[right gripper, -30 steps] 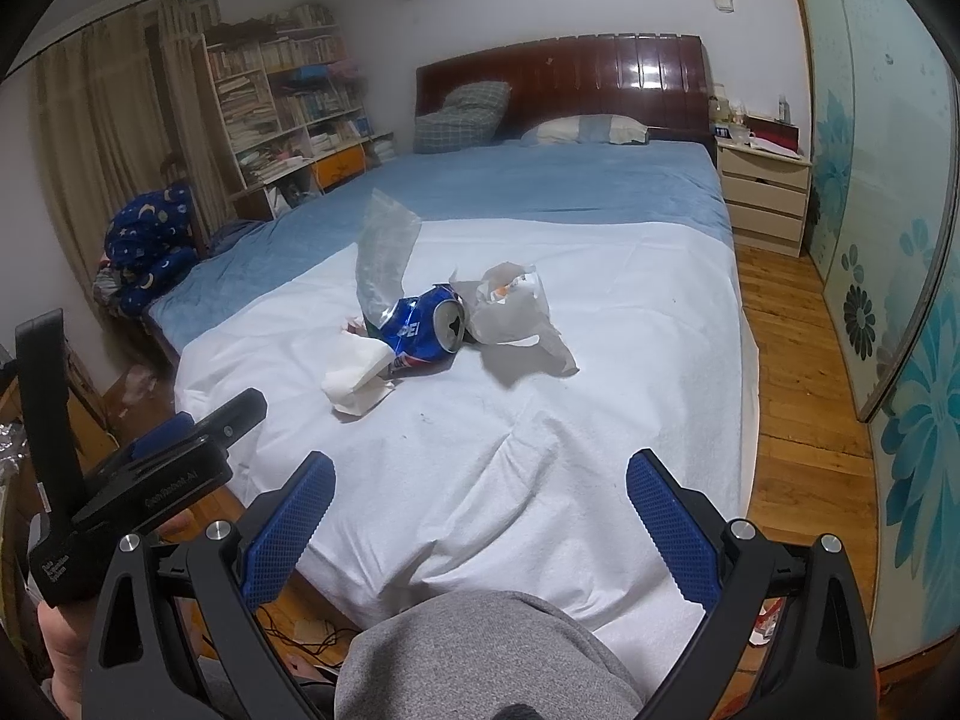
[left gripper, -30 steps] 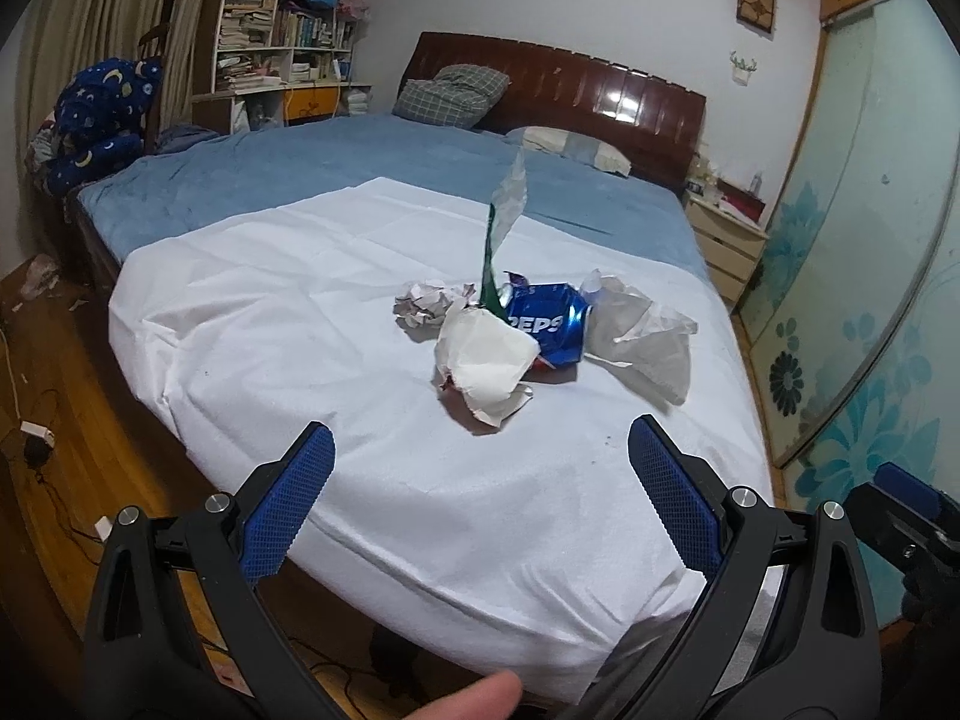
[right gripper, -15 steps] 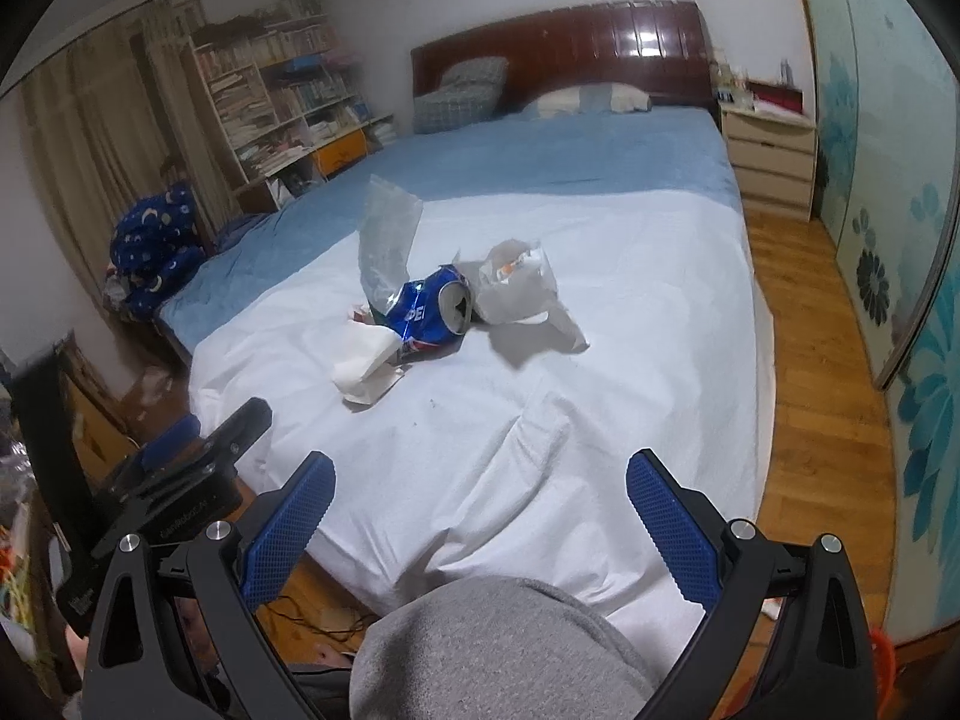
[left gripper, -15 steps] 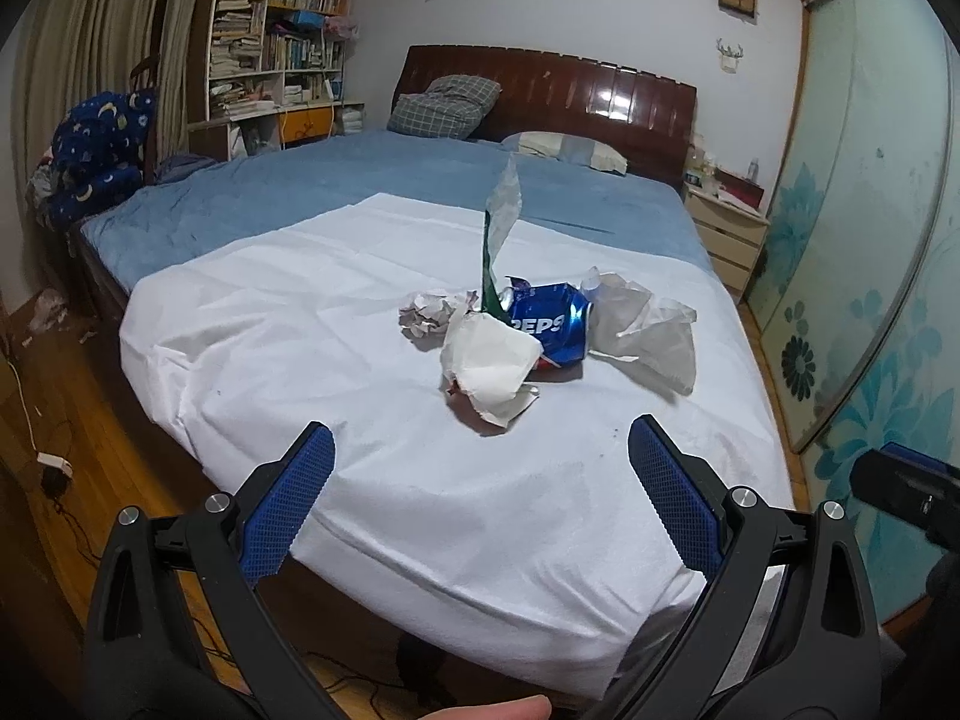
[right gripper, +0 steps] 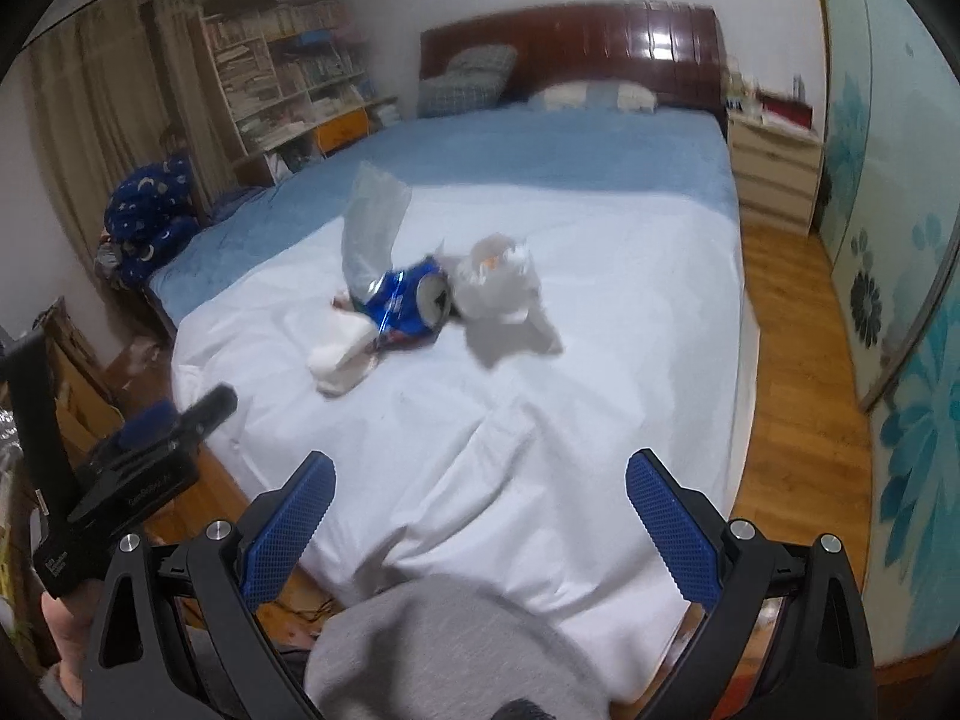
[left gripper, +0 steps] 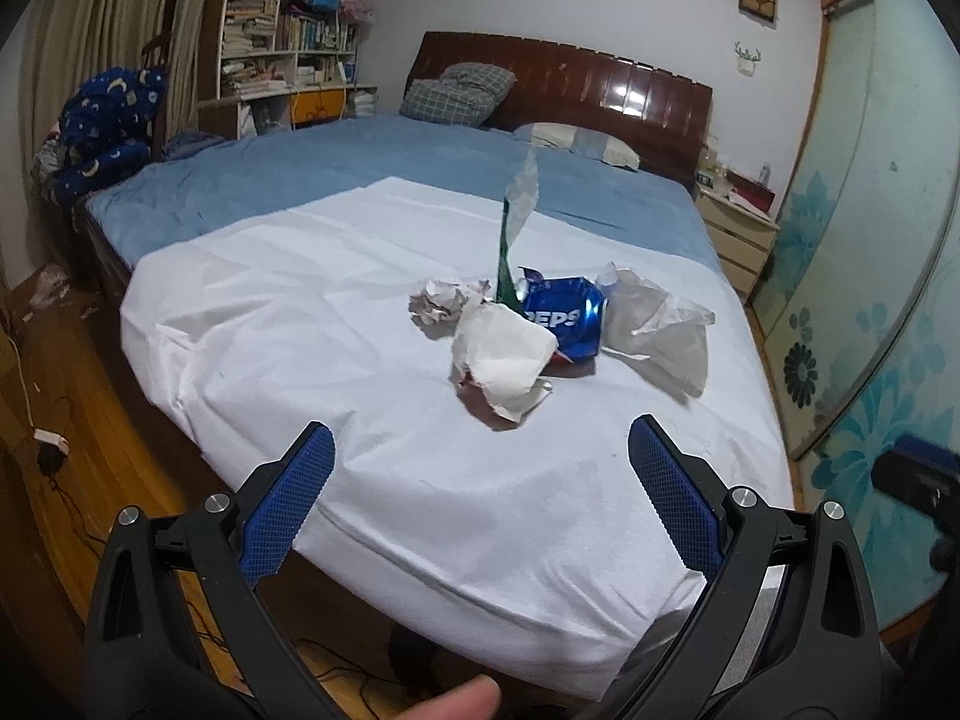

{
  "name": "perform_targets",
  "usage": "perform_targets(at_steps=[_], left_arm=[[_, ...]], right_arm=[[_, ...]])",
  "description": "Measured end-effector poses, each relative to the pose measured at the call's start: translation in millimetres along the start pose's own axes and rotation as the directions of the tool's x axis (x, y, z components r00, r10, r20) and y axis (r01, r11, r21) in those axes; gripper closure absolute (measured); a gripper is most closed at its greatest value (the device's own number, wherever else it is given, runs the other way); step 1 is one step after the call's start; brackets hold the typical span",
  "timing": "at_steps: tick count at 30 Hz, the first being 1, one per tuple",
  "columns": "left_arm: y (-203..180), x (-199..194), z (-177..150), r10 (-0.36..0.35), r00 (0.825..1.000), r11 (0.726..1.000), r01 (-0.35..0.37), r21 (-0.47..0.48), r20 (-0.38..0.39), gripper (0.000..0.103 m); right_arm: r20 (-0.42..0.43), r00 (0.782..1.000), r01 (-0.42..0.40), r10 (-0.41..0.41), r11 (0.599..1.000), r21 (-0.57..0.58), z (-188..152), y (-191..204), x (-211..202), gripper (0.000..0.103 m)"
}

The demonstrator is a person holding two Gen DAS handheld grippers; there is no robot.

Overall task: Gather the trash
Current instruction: 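Grasp the crumpled white paper with the left tool while the right tool grasps a white tissue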

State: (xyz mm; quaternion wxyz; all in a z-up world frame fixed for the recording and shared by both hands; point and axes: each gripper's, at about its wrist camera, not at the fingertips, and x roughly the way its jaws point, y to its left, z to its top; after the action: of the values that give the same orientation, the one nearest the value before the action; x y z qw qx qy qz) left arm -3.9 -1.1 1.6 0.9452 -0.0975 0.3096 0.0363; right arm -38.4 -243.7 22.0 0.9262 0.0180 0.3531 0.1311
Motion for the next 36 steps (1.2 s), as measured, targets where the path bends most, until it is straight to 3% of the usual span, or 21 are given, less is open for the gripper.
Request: perform_targets(at_steps=[5,6,9,16,17,18,19,22,24,29,32,34,36], left_arm=[[9.8,9.8,0.2,-0.024,0.999,0.996,0.022,-0.085,-0.024,0.006],[11.4,12.1,0.4,-0.026,0.999,0.995,0.023,-0.098,-0.027,0.006],[17.0,23.2,2.1,-0.029,0.999,0.991,0.023,-0.135,-0.043,0.006],[11.2,62.1,9.2,-0.044,0.994,0.992,0.031,-0.124,-0.101,0.006],[8.3,68.6,9.3,-0.039,0.993,0.994,0.026,-0.109,-0.113,0.006],[6.1,73.6,9.6,-0.036,0.992,0.995,0.024,-0.101,-0.123,0.006],[3.8,79.9,9.9,-0.039,0.990,0.995,0.026,-0.095,-0.135,0.006],[-0.2,90.5,11.0,-0.047,0.987,0.995,0.033,-0.091,-0.155,0.006],[-2.6,99.9,13.8,-0.041,0.985,0.995,0.026,-0.092,-0.166,0.006],[-5.5,123.1,18.9,0.000,0.976,0.995,-0.022,-0.099,-0.219,0.006],[-4.0,132.8,19.3,-0.047,0.969,0.989,0.012,-0.146,-0.244,0.006],[0.5,132.0,19.2,-0.060,0.974,0.983,0.020,-0.180,-0.219,0.007],[8.9,130.1,18.1,-0.082,0.977,0.972,0.035,-0.232,-0.198,0.027]], right_arm=[[0.044,0.998,-0.026,0.033,0.986,-0.164,24.3,-2.1,28.9,0.016],[0.042,0.998,-0.027,0.036,0.980,-0.196,30.6,-3.0,42.3,0.022],[0.053,0.998,-0.016,0.030,0.966,-0.258,47.3,-3.8,78.7,0.022],[-0.006,1.000,-0.002,0.000,0.952,-0.306,83.8,1.3,180.4,0.023],[-0.027,1.000,-0.018,0.011,0.954,-0.301,85.5,2.5,191.7,0.035],[-0.061,0.998,-0.031,0.014,0.958,-0.286,87.5,1.4,204.6,0.054],[-0.076,0.997,-0.048,0.029,0.963,-0.264,88.4,-0.2,210.3,0.055],[-0.073,0.992,-0.110,0.098,0.976,-0.186,90.1,-9.2,206.6,0.059],[-0.073,0.987,-0.150,0.141,0.979,-0.135,89.1,-17.3,198.4,0.080],[-0.072,0.974,-0.219,0.216,0.975,-0.038,74.3,-37.5,170.7,0.084],[-0.068,0.965,-0.254,0.254,0.967,0.011,62.5,-49.6,151.5,0.085],[-0.063,0.959,-0.272,0.275,0.961,0.050,57.3,-55.3,137.9,0.085],[-0.058,0.953,-0.292,0.298,0.952,0.093,52.0,-65.7,124.5,0.085]])
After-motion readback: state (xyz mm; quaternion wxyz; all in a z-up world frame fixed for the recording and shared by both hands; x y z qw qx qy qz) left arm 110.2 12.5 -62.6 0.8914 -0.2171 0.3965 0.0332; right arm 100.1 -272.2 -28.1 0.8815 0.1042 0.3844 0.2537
